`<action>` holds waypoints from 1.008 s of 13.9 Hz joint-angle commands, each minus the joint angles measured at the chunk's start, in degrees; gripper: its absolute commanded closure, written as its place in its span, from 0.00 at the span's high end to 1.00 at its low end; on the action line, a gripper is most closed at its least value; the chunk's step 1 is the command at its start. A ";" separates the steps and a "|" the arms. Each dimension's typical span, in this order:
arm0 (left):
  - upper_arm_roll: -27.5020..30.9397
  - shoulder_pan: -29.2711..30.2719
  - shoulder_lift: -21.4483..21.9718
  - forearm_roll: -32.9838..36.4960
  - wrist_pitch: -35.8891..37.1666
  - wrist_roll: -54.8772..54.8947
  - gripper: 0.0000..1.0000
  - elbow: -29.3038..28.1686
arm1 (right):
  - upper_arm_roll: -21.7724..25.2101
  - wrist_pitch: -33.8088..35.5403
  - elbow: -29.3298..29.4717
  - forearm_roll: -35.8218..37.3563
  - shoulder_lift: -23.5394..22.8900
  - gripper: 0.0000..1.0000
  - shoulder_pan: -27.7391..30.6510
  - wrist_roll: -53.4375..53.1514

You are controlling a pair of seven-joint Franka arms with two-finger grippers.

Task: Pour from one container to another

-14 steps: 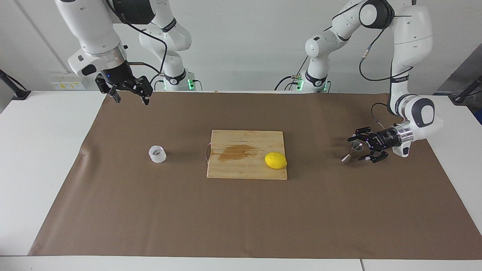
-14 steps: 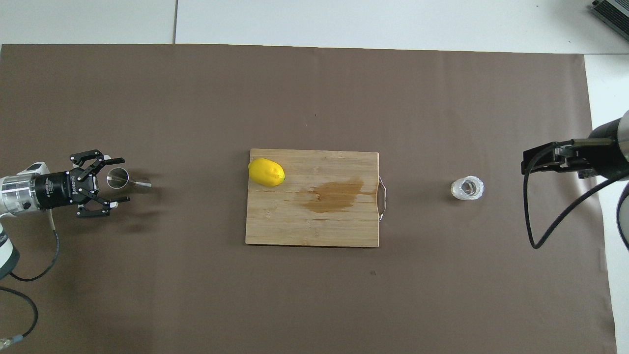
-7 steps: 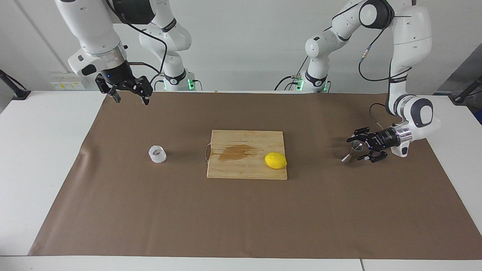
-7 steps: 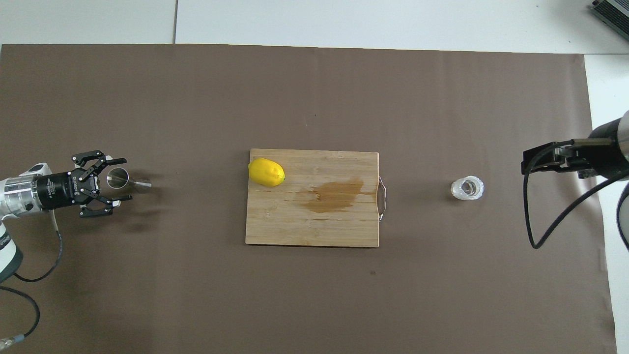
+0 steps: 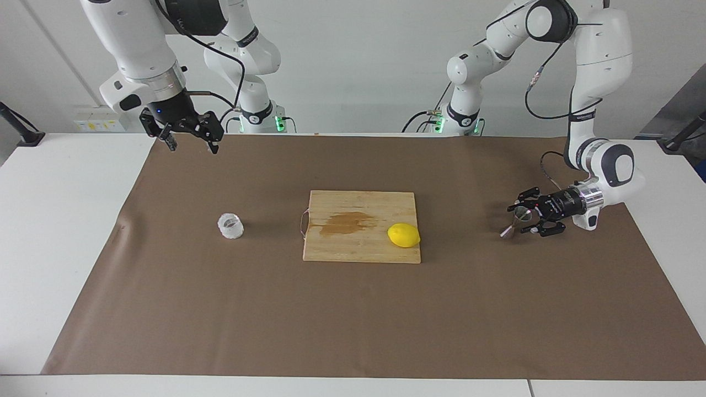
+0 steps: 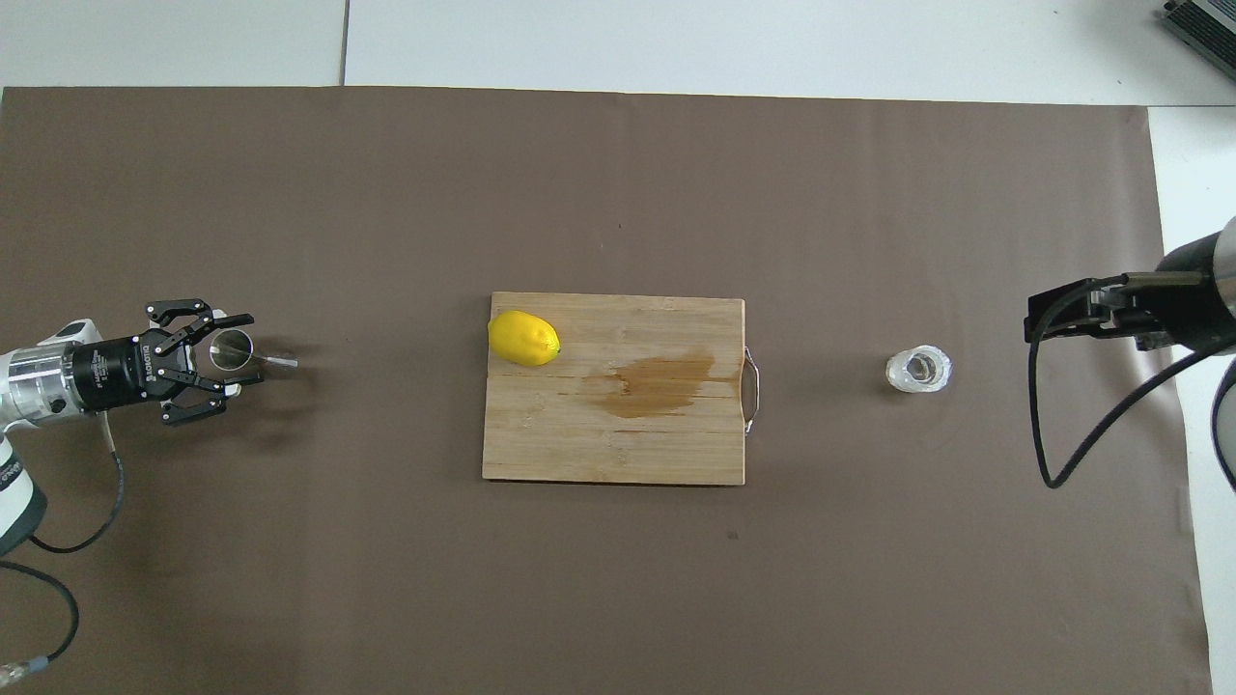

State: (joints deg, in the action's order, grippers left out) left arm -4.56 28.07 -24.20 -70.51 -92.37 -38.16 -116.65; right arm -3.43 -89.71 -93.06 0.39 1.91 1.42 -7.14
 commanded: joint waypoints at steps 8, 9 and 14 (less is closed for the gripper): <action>0.43 -0.29 0.47 -1.21 0.79 0.90 0.64 -0.95 | -0.44 -0.03 -1.42 -1.44 1.43 1.00 0.78 -0.42; 0.43 -0.29 0.47 -1.21 0.79 0.90 0.61 -0.86 | -0.44 -0.03 -1.42 -1.44 1.43 1.00 0.78 -0.42; 0.43 -0.29 0.47 -1.21 0.79 0.90 0.46 -0.77 | -0.44 -0.03 -1.42 -1.44 1.43 1.00 0.78 -0.42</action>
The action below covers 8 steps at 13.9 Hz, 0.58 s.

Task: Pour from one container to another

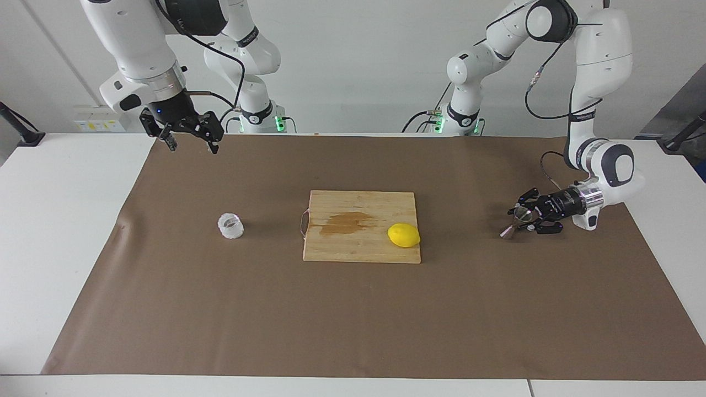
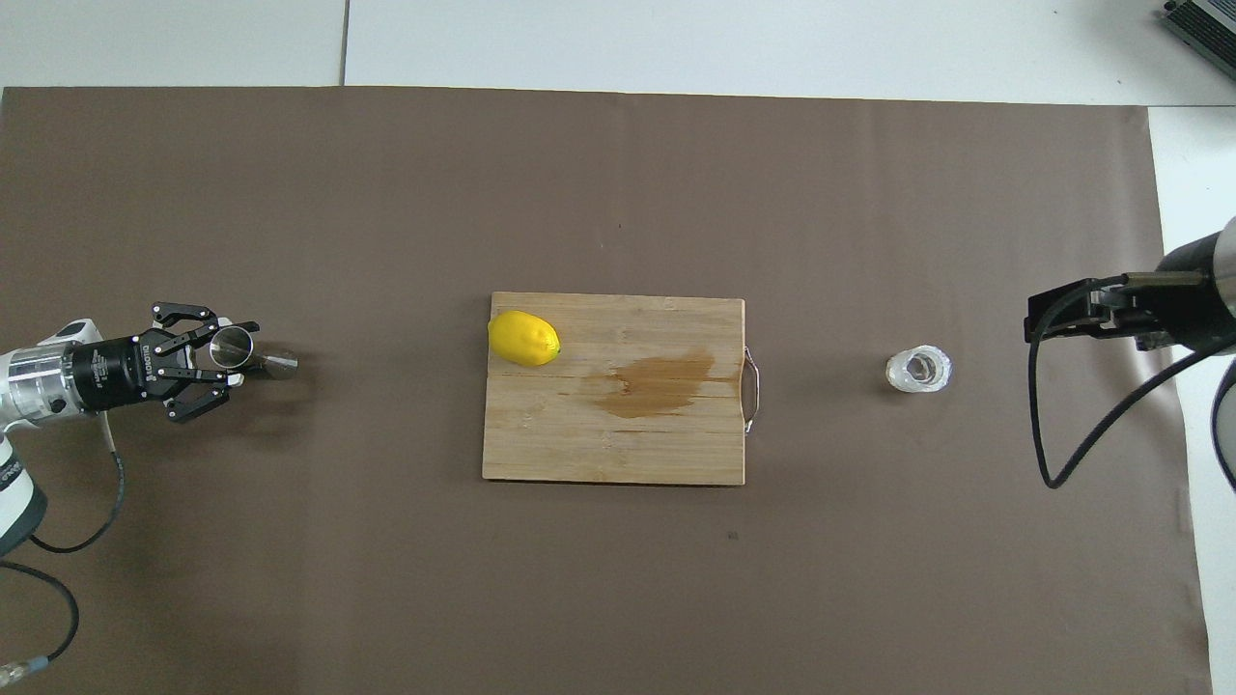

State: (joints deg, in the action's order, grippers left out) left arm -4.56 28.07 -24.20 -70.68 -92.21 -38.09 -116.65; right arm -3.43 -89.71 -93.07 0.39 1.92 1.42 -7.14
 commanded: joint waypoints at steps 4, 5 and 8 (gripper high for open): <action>0.43 -0.38 0.38 -1.13 0.54 0.65 0.29 -0.68 | -0.43 -0.03 -1.42 -1.44 1.42 1.00 0.78 -0.42; 0.43 -0.38 0.38 -2.00 0.63 0.65 0.23 -0.68 | -0.43 -0.03 -1.42 -1.44 1.42 1.00 0.78 -0.42; 0.43 -0.47 0.38 -2.97 0.63 0.39 0.12 -0.60 | -0.43 -0.03 -1.50 -1.44 1.42 1.00 0.78 -0.42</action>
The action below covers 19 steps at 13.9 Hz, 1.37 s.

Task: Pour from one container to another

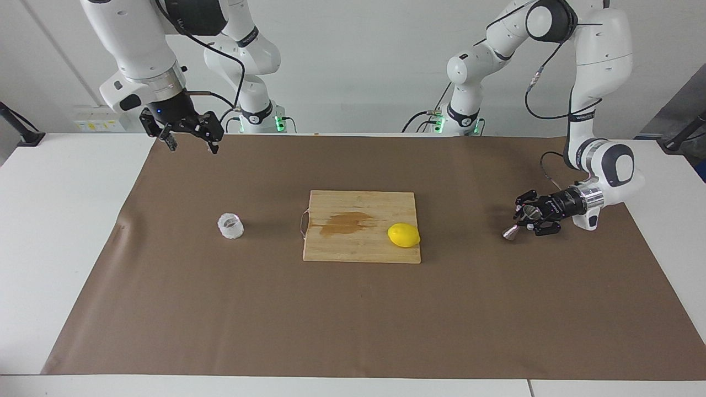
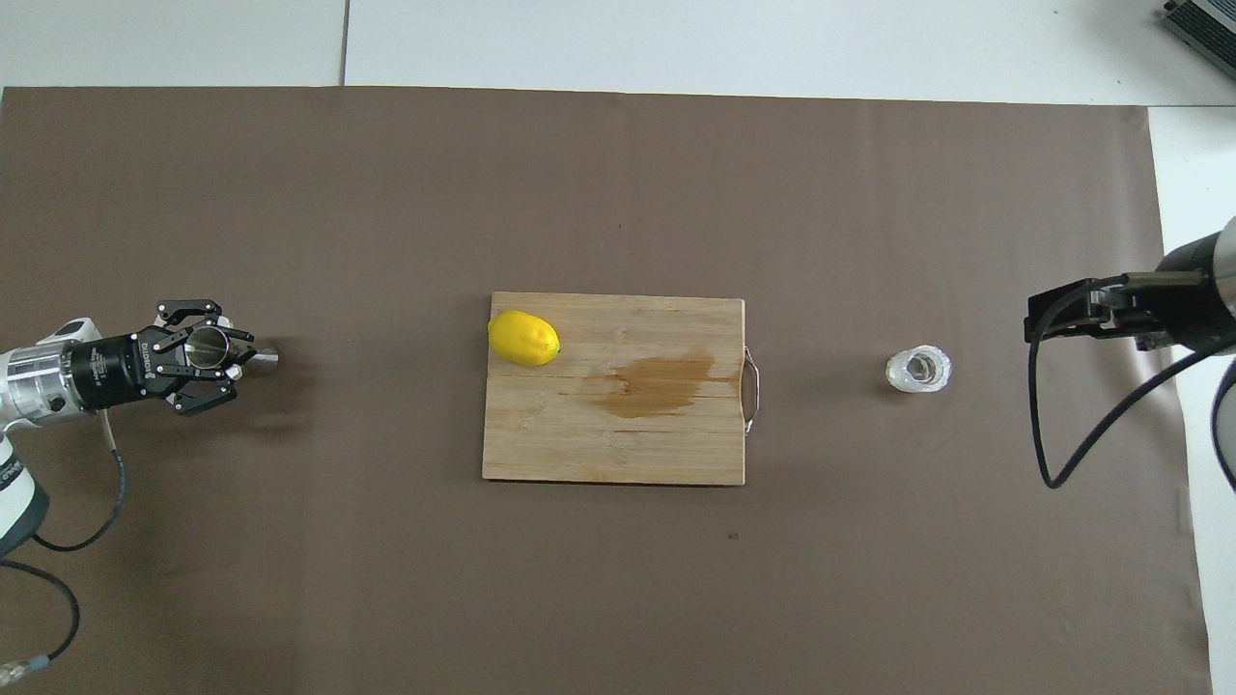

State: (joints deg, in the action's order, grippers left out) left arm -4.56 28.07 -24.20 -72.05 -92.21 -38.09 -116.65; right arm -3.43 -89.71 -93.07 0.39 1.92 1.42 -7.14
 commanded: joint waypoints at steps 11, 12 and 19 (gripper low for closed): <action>0.25 -2.22 1.52 -4.85 0.63 -3.65 0.06 -0.60 | -0.44 -0.03 -1.41 -1.44 1.42 1.00 0.78 -0.42; 0.25 -2.75 2.22 -5.73 0.54 -4.62 0.05 -0.68 | -0.44 -0.03 -1.41 -1.44 1.42 1.00 0.78 -0.42; 0.25 -10.64 7.40 -13.89 -0.77 -6.30 0.03 -3.75 | -0.44 -0.03 -1.50 -1.44 1.42 1.00 0.78 -0.42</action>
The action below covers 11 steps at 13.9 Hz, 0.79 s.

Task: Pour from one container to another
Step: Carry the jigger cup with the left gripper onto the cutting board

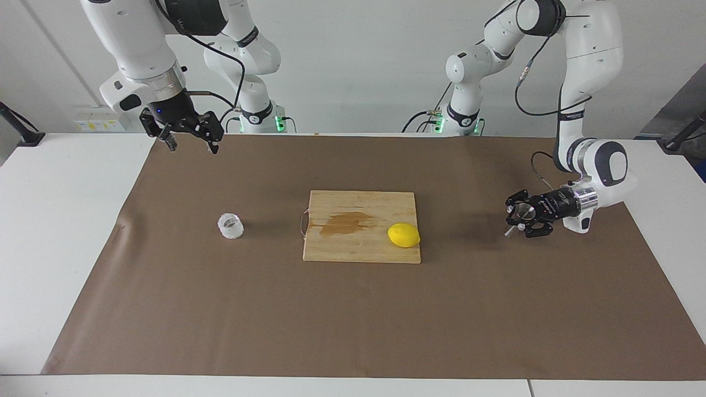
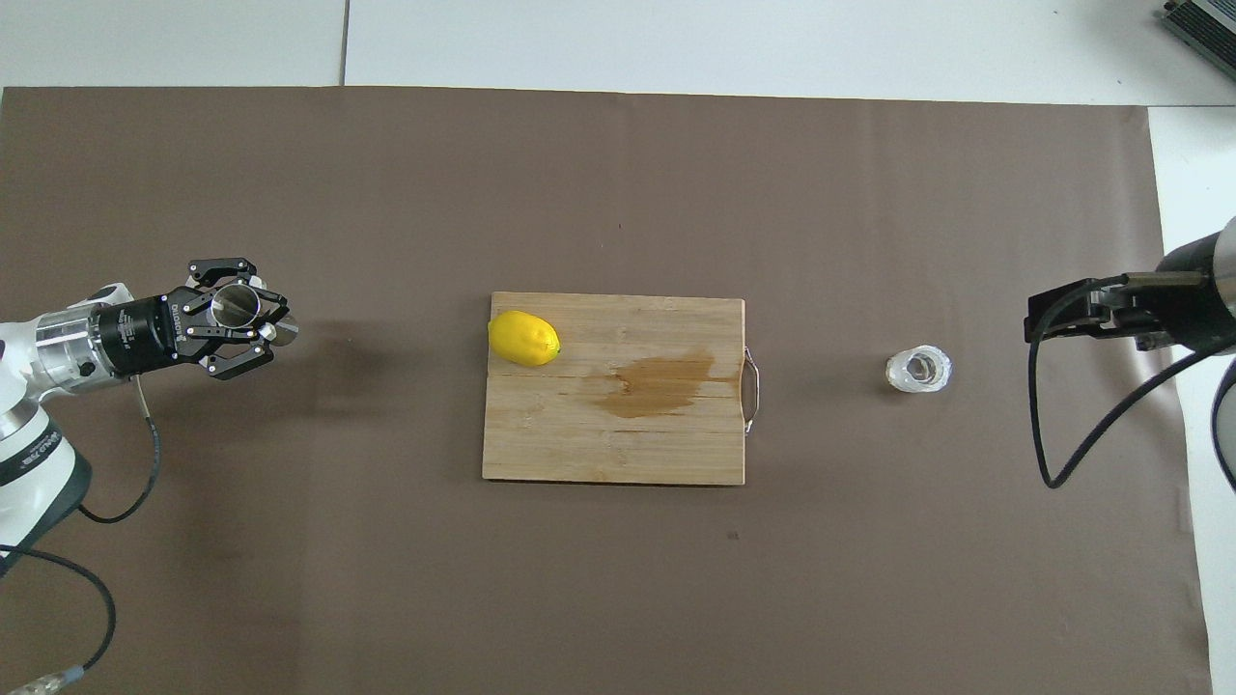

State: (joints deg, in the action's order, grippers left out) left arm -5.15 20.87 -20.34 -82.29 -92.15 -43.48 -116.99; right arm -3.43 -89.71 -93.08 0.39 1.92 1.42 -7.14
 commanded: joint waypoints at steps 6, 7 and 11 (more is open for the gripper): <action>0.84 -18.73 13.12 -20.06 -15.75 -3.46 0.02 -11.40 | -0.43 -0.03 -1.41 -1.44 1.42 1.00 0.78 -0.42; 0.84 -22.07 14.18 -22.97 -18.74 -3.46 0.01 -12.11 | -0.43 -0.03 -1.49 -1.44 1.42 1.00 0.78 -0.42; 0.84 -33.58 17.17 -35.96 -30.51 -2.67 0.00 -13.43 | -0.43 -0.03 -1.49 -1.44 1.42 1.00 0.78 -0.42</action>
State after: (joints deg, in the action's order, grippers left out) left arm -5.38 -7.52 -6.56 -111.82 -117.35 -45.86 -127.64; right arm -3.43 -89.71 -93.08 0.39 1.92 1.42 -7.14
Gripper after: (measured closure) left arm 0.907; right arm 0.000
